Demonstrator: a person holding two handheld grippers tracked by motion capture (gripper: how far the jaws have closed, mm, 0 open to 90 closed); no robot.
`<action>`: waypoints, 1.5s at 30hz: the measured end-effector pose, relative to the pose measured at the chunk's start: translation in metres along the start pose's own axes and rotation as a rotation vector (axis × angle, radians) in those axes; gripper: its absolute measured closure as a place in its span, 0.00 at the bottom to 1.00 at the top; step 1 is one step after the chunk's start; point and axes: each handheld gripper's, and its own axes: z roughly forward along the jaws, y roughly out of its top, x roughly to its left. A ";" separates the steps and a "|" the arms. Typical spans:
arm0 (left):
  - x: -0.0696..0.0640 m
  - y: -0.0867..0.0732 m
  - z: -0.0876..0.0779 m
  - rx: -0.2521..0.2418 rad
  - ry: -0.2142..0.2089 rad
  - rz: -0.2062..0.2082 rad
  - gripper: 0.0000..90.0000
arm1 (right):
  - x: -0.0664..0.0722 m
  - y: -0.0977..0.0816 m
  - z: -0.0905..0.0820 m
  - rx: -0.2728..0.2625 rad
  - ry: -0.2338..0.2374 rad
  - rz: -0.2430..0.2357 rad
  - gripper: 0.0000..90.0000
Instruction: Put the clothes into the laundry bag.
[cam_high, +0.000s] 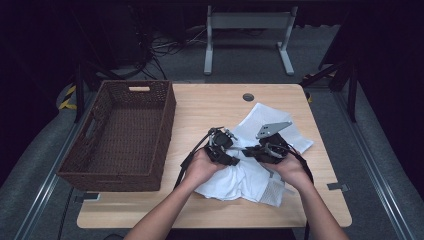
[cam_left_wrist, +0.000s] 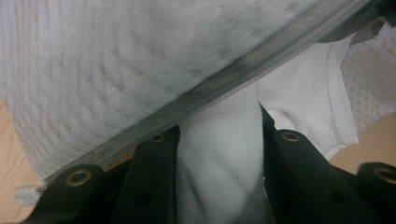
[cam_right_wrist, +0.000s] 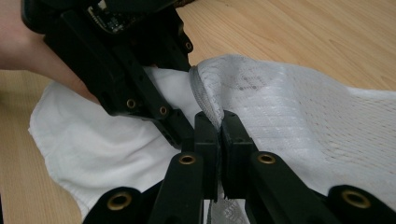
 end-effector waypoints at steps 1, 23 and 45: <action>-0.003 0.000 0.000 -0.005 -0.005 0.012 0.79 | 0.000 0.000 0.000 -0.001 0.003 0.001 0.97; 0.003 -0.009 -0.039 -0.006 -0.053 0.045 0.33 | -0.011 -0.011 0.001 0.041 -0.023 0.008 0.96; 0.060 -0.009 -0.049 -0.103 0.062 -0.059 0.45 | -0.014 -0.014 0.003 0.056 -0.027 0.014 0.96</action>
